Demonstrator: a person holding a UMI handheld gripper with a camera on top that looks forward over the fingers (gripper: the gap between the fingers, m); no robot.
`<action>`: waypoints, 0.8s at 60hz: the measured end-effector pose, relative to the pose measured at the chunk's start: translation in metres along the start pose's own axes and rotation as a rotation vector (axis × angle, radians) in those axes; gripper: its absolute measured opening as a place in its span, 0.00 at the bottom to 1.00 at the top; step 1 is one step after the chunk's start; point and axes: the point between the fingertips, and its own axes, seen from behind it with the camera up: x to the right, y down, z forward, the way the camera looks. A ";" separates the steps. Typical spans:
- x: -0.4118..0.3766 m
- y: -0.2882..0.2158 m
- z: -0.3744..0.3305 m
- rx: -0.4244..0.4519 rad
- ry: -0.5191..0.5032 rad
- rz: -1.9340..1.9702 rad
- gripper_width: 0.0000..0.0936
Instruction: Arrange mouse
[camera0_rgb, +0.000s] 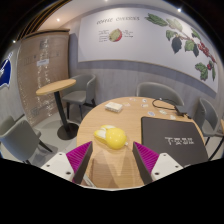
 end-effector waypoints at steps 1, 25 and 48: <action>0.002 0.000 0.004 -0.007 0.000 -0.002 0.89; 0.015 -0.027 0.086 -0.140 -0.030 0.009 0.73; 0.049 -0.122 0.010 0.152 -0.049 0.017 0.37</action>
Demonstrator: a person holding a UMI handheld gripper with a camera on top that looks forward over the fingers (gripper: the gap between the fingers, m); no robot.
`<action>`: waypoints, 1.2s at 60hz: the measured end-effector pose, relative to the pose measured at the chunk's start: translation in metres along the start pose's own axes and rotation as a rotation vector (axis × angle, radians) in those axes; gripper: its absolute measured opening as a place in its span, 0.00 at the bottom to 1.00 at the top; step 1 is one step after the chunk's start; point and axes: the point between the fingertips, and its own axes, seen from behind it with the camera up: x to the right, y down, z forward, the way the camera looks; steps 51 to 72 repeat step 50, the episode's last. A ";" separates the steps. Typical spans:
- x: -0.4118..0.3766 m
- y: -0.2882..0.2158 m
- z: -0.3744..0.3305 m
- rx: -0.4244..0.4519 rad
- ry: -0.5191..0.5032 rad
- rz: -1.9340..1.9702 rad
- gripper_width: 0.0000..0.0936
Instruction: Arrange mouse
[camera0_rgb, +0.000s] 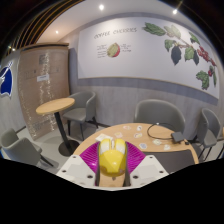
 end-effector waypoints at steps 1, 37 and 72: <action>0.012 -0.012 -0.009 0.021 0.020 0.002 0.37; 0.177 0.115 -0.045 -0.191 0.156 0.050 0.93; 0.161 0.116 -0.135 -0.018 0.132 0.143 0.92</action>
